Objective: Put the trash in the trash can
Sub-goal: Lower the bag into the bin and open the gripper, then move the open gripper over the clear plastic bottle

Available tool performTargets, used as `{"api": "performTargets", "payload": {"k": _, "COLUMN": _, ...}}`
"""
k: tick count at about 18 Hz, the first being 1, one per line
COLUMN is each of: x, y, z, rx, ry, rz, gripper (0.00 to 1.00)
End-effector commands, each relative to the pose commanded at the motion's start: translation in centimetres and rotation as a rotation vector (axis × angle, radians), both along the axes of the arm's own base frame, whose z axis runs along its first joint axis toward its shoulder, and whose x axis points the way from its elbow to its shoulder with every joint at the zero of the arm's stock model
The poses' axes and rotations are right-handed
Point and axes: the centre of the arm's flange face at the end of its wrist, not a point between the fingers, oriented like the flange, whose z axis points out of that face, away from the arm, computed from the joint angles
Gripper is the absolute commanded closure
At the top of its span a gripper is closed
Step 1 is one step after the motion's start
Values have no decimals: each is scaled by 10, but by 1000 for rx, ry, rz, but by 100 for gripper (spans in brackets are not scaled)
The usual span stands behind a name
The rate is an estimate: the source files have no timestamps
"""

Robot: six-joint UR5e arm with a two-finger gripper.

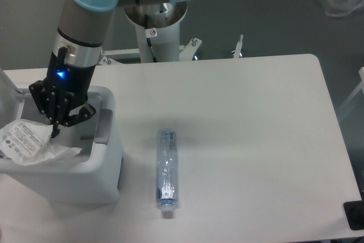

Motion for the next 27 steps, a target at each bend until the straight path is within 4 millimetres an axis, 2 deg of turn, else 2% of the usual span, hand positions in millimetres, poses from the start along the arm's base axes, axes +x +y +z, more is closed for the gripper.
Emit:
{"api": "performTargets", "payload": {"k": 5, "x": 1, "y": -3, "z": -17, "rx": -40, "ry": 34, "rz": -19, "gripper": 99}}
{"api": "performTargets", "payload": {"k": 6, "x": 2, "y": -4, "z": -18, "rx": -41, "ry": 35, "rz": -22, "gripper": 93}}
{"api": "performTargets", "payload": {"k": 7, "x": 1, "y": -4, "z": -16, "rx": -36, "ry": 36, "rz": -23, "gripper": 84}}
{"api": "performTargets", "payload": {"k": 8, "x": 2, "y": -4, "z": -14, "rx": -33, "ry": 39, "rz": -25, "gripper": 64}}
{"api": "performTargets", "payload": {"k": 9, "x": 2, "y": -3, "z": -10, "rx": -26, "ry": 44, "rz": -26, "gripper": 39}}
{"api": "performTargets", "payload": {"k": 11, "x": 3, "y": -5, "z": -1, "rx": -10, "ry": 57, "rz": -28, "gripper": 22}}
{"api": "performTargets", "payload": {"k": 17, "x": 10, "y": -23, "z": 27, "rx": 27, "ry": 78, "rz": -20, "gripper": 13}}
{"api": "performTargets", "payload": {"k": 20, "x": 12, "y": -27, "z": 37, "rx": 43, "ry": 87, "rz": -19, "gripper": 13}}
{"api": "performTargets", "payload": {"k": 22, "x": 9, "y": -32, "z": 51, "rx": 66, "ry": 101, "rz": -10, "gripper": 13}}
{"api": "performTargets", "payload": {"k": 24, "x": -10, "y": -47, "z": 73, "rx": 100, "ry": 118, "rz": 40, "gripper": 13}}
{"api": "performTargets", "payload": {"k": 26, "x": -49, "y": -64, "z": 91, "rx": 125, "ry": 136, "rz": 119, "gripper": 9}}
{"api": "performTargets", "payload": {"k": 27, "x": -70, "y": -73, "z": 93, "rx": 128, "ry": 136, "rz": 158, "gripper": 8}}
